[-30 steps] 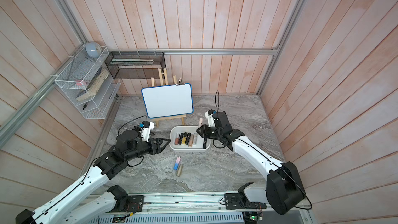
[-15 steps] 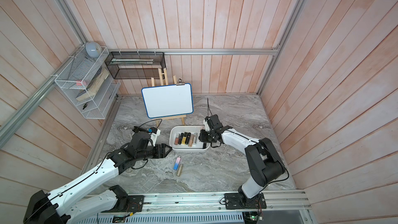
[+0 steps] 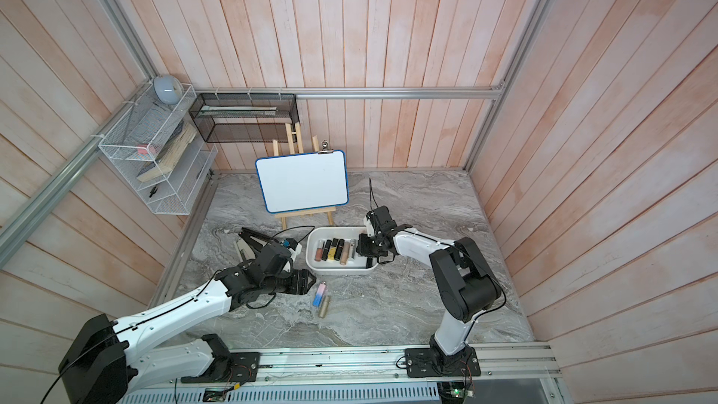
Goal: Put the lipstick into the storage box
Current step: Place the lipstick in the storage box, then pick up the lipstick at the center of the board.
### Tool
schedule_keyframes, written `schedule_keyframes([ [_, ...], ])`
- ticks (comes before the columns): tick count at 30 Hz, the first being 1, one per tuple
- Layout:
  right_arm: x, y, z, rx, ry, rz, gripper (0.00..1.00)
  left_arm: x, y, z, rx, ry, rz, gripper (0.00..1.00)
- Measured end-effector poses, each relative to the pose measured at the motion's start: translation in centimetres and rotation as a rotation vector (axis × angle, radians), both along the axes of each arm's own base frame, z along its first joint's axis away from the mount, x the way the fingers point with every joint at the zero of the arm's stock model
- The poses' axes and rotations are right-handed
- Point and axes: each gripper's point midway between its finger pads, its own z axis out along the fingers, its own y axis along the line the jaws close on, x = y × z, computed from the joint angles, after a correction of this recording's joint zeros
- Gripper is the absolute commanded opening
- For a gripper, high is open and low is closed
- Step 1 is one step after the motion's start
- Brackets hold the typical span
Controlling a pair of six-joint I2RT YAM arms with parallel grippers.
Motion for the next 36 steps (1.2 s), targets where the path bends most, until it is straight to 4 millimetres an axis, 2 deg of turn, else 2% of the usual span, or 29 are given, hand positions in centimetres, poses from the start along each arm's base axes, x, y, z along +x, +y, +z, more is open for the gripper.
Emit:
schedule_keyframes([
  [8,0.0,0.2,-0.4,0.006,0.010,0.006,0.29,-1.0,-0.8,-2.6,0.091,0.038,-0.047,0.76],
  [15,0.1,0.4,-0.3,0.013,0.007,0.009,0.38,-0.8,-1.3,-3.5,0.135,0.044,-0.059,0.76],
  [20,0.1,0.4,0.2,0.021,-0.005,0.010,0.39,-0.6,-1.7,-3.9,0.157,0.044,-0.070,0.74],
  [25,0.1,0.4,2.6,0.049,-0.055,0.009,0.41,-0.2,-2.3,-4.2,0.176,0.044,-0.080,0.71],
  [32,0.0,0.4,7.9,0.118,-0.167,0.003,0.44,-0.2,-2.9,-5.0,0.221,0.039,-0.095,0.68],
  [36,-0.4,0.1,10.2,0.151,-0.217,-0.003,0.44,-0.3,-3.1,-5.7,0.250,0.043,-0.106,0.64],
])
